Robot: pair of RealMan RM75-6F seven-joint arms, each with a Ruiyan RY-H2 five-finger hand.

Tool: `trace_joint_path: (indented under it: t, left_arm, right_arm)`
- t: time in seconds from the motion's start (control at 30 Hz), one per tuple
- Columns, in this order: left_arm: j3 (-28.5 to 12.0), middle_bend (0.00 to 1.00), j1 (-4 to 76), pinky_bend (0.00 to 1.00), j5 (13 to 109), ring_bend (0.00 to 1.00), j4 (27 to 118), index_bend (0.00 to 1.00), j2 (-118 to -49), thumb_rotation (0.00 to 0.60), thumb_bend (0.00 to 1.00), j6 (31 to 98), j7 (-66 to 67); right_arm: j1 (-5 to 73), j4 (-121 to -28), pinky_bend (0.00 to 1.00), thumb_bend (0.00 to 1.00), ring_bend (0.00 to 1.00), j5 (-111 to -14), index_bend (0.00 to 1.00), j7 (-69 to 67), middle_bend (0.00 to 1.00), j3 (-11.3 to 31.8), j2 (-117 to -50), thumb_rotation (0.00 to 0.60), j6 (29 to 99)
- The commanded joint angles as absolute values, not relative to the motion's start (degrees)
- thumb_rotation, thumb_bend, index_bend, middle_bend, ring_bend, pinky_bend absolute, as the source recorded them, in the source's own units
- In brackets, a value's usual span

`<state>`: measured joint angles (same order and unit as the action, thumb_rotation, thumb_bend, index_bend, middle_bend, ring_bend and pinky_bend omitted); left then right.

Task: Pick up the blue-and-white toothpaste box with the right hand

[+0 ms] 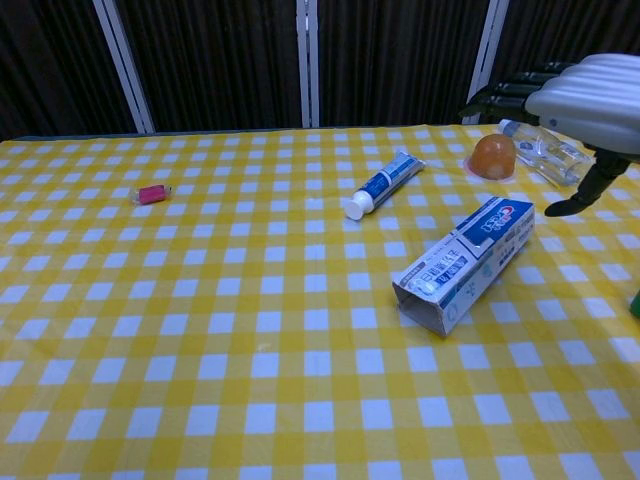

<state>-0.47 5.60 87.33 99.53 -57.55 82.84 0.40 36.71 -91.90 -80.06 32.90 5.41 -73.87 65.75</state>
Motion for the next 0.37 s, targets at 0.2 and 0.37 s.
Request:
trace_joint_path:
  t: [0.2, 0.37]
  left_arm:
    - [-0.09, 0.0, 5.15, 0.0, 88.66, 0.0, 99.84, 0.0, -57.29, 0.6, 0.0, 83.96, 0.16]
    - [0.24, 0.0, 4.85, 0.0, 89.36, 0.0, 99.79, 0.0, -57.5, 0.6, 0.0, 84.48, 0.85]
  right_arm:
    - [24.87, -96.87, 0.03, 0.0, 0.0, -85.52, 0.0, 21.85, 0.0, 1.05, -65.31, 0.6, 80.89]
    - [17.85, -96.95, 0.01, 0.0, 0.0, -87.46, 0.0, 15.82, 0.0, -1.23, -62.4, 0.6, 89.33]
